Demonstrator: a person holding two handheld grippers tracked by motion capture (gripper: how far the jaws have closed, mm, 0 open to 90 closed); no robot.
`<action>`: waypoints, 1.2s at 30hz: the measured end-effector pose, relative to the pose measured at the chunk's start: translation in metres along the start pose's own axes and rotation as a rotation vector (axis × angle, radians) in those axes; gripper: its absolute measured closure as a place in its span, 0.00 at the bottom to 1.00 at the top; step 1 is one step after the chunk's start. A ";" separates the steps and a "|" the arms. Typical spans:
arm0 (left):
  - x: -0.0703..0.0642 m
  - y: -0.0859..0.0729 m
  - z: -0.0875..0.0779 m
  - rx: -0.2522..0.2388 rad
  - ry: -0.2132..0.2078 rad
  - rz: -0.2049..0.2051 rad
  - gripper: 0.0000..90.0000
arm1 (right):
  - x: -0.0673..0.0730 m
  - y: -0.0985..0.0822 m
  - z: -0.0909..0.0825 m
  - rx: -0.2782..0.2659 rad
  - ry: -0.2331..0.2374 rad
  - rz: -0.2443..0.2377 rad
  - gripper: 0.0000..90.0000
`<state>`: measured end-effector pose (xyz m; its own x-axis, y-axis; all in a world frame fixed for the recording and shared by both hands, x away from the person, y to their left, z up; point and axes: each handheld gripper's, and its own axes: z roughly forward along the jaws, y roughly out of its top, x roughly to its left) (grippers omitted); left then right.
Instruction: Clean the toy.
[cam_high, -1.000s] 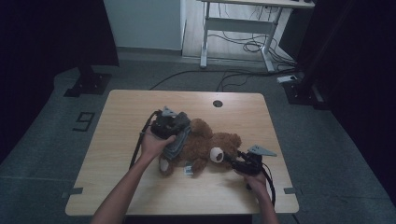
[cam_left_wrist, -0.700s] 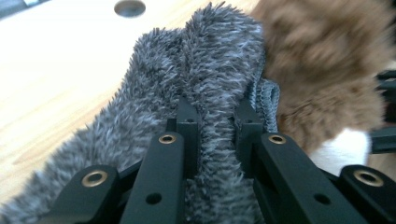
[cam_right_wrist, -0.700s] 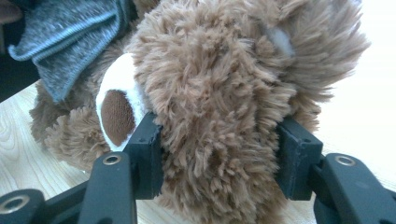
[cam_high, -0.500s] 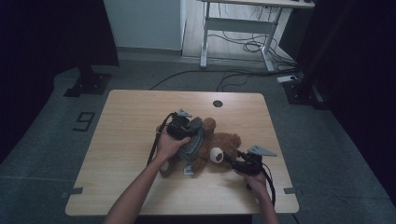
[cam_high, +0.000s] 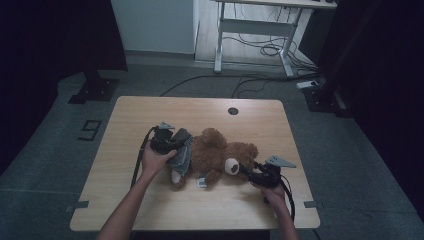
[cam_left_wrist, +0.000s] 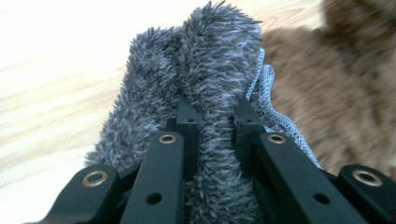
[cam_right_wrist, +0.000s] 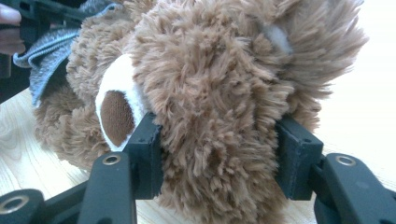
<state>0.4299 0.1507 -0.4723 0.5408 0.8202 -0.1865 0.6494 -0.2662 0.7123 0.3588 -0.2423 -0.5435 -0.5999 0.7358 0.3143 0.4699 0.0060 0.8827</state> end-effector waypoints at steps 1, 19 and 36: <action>0.002 -0.002 -0.001 0.001 0.005 -0.004 0.86 | 0.000 0.000 0.000 0.000 0.000 0.000 0.48; 0.028 -0.023 -0.009 0.067 0.074 -0.028 0.86 | 0.000 0.000 0.000 -0.002 0.001 0.003 0.48; -0.073 0.014 -0.017 -0.039 -0.071 0.215 0.86 | -0.001 -0.001 -0.001 -0.007 0.004 0.018 0.48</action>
<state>0.3899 0.0958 -0.4371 0.7016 0.7088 -0.0732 0.4943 -0.4102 0.7664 0.3586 -0.2436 -0.5447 -0.5940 0.7328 0.3319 0.4765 -0.0118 0.8791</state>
